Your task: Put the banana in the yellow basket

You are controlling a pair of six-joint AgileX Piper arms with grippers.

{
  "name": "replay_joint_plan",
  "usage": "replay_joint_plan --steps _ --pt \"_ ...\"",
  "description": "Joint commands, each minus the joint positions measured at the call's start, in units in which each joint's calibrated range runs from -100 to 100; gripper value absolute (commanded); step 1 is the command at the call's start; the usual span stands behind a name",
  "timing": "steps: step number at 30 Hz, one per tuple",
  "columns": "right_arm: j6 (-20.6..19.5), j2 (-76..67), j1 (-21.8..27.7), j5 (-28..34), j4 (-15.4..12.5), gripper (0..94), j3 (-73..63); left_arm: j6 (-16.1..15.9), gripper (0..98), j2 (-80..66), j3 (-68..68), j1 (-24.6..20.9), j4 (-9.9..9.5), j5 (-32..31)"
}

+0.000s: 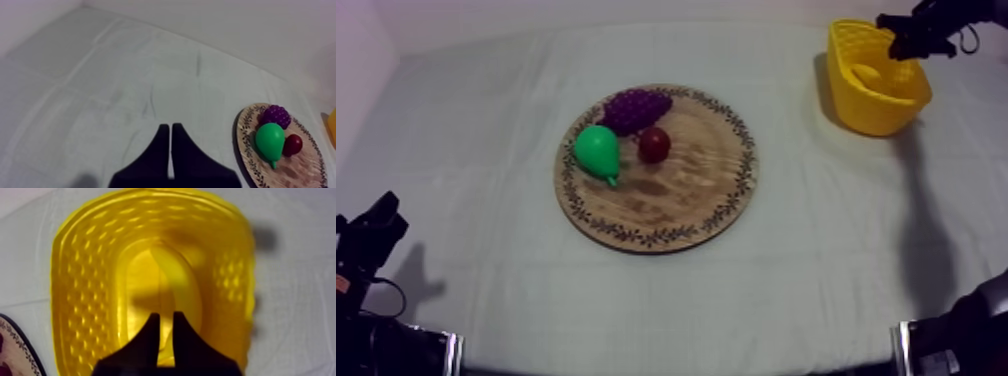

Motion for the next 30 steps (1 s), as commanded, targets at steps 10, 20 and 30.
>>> replay_joint_plan --steps 10,20,30 --pt "5.4 -30.0 1.1 -25.9 -1.8 0.3 37.1 0.0 0.1 0.0 0.0 0.0 -0.03 0.0" --pt "10.8 -63.3 0.0 -35.6 -5.1 0.2 72.2 0.0 0.1 0.0 0.0 0.0 -0.03 0.0" --pt "-0.6 -100.0 -3.1 -21.9 7.5 0.2 90.8 0.0 0.1 0.0 0.0 0.0 -0.03 0.0"
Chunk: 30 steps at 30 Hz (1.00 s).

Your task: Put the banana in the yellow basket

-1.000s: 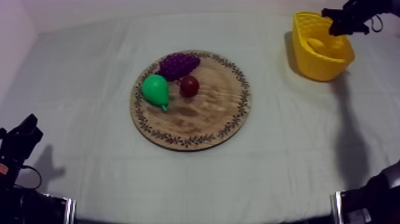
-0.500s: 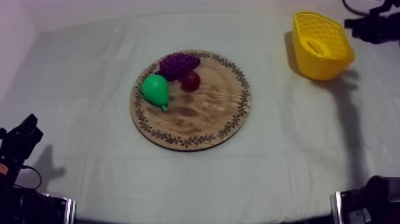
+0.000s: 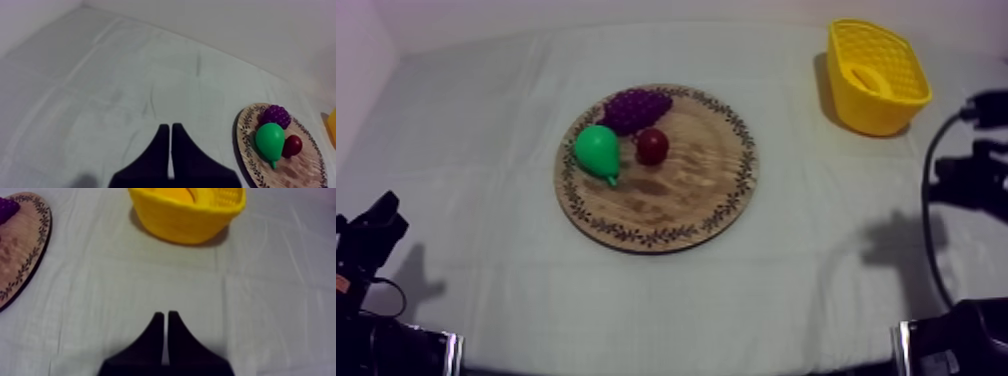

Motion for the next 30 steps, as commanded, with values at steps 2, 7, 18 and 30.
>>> replay_joint_plan --steps 2,7,18,30 --pt "-6.6 -22.2 -0.4 5.6 3.3 0.2 7.8 0.0 0.1 0.0 0.0 0.0 -0.03 0.0" --pt "-8.1 -30.5 0.0 8.7 4.5 0.2 11.1 0.0 0.1 0.0 0.0 0.0 -0.03 0.0" --pt "-9.4 -36.0 1.3 11.6 5.0 0.2 11.1 0.0 0.1 0.0 0.0 0.0 -0.03 0.0" --pt "-1.0 -36.2 1.8 6.3 4.7 0.2 12.2 0.0 0.1 0.0 0.0 0.0 -0.03 0.0"
